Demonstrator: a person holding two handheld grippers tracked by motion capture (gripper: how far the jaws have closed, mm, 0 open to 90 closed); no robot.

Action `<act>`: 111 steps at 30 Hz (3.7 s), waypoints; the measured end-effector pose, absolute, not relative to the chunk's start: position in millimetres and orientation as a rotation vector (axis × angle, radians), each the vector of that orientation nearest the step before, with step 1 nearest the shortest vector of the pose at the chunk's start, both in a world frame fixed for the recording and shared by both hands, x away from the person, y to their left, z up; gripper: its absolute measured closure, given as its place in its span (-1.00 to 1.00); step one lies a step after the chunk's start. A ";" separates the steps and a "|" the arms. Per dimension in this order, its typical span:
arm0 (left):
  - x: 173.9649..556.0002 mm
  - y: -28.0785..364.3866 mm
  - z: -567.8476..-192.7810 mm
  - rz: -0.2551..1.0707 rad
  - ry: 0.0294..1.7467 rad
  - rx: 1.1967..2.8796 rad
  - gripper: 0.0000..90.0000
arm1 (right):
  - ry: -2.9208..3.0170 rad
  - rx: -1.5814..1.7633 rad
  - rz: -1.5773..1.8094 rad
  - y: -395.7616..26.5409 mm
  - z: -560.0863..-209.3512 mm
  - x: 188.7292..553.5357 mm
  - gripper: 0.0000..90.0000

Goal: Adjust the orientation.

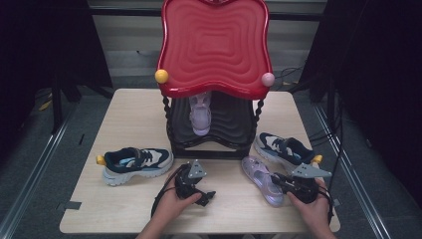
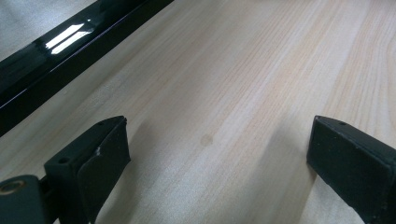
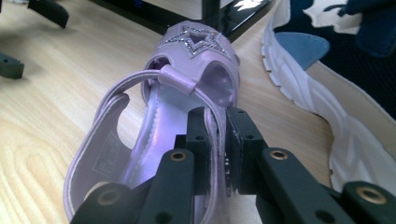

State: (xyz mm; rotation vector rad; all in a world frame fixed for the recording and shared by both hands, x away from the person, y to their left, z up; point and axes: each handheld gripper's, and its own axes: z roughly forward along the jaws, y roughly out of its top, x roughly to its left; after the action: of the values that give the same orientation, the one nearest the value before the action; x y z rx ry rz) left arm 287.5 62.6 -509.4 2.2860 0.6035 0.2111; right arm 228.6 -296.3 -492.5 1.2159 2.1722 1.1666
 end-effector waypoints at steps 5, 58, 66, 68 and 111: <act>287.6 62.6 -509.2 0.212 0.603 2.288 -0.88 | 2.177 1.190 1.164 -296.4 -491.5 228.1 0.81; 287.6 62.6 -509.3 0.212 0.604 2.288 -0.88 | 2.121 1.018 1.310 -270.2 -467.0 216.3 0.83; 287.5 62.5 -509.4 0.211 0.603 2.286 -0.88 | 2.060 0.953 1.392 -267.5 -449.6 205.0 0.83; 287.5 62.5 -509.4 0.212 0.604 2.286 -0.88 | 2.042 0.944 1.425 -266.8 -443.9 203.1 0.83; 287.5 62.6 -509.4 0.212 0.604 2.286 -0.88 | 1.705 1.052 1.297 -193.7 -389.1 277.2 0.83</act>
State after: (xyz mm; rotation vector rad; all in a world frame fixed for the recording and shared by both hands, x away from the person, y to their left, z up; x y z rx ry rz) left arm 287.5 62.6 -509.4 2.2864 0.6044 0.2124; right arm 277.2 -193.7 -389.1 1.0516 1.7052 1.2966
